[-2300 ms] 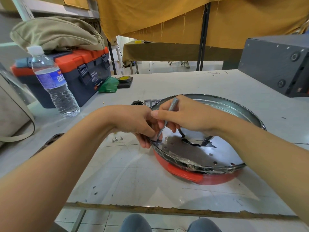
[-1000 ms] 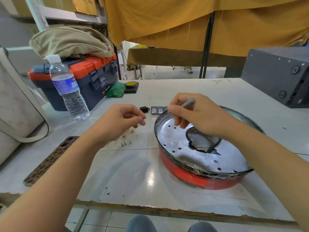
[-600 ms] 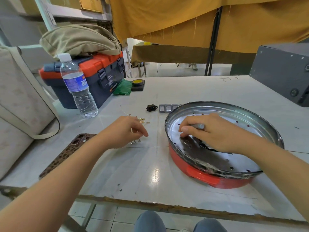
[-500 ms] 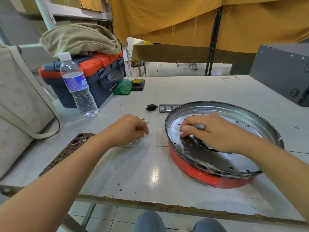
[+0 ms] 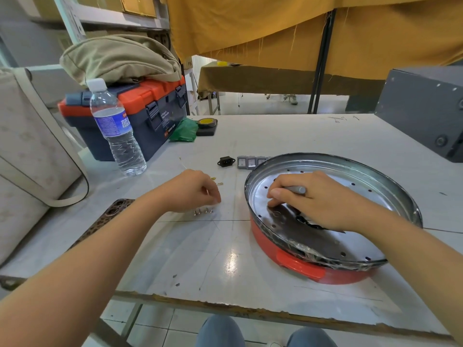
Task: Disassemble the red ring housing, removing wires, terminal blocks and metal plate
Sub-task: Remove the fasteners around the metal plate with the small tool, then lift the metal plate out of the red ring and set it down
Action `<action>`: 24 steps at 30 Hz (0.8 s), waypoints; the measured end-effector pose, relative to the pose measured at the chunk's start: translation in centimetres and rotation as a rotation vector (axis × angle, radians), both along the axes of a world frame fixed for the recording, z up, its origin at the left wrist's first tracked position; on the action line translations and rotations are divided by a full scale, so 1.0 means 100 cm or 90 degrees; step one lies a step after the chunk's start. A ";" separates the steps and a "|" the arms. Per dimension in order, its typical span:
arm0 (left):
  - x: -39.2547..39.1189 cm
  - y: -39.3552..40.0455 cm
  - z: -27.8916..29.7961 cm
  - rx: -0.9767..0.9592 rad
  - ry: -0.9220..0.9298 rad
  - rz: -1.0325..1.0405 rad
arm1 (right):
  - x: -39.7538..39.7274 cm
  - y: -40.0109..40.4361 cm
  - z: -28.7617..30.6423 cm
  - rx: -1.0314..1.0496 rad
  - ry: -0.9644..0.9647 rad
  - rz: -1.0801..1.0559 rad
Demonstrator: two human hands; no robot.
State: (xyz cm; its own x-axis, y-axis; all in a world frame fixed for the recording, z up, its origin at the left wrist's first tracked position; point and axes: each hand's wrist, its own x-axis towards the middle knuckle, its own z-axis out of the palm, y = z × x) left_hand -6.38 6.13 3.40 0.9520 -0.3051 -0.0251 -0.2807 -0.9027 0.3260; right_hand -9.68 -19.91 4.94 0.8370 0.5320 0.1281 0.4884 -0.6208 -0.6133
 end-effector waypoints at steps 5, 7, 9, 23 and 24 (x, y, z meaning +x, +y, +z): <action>-0.008 -0.019 0.006 -0.320 0.053 0.101 | 0.000 -0.001 0.004 0.023 0.019 -0.002; -0.011 -0.035 0.007 -0.428 0.113 0.116 | -0.001 -0.002 0.008 0.044 0.024 -0.014; -0.009 -0.050 0.007 -0.434 0.133 0.126 | -0.001 -0.007 0.011 0.083 0.031 -0.035; -0.006 -0.067 -0.004 -0.474 0.103 0.229 | 0.003 -0.056 0.006 0.044 -0.051 -0.220; -0.007 -0.065 -0.004 -0.465 0.081 0.231 | 0.004 -0.056 0.005 0.040 -0.054 -0.228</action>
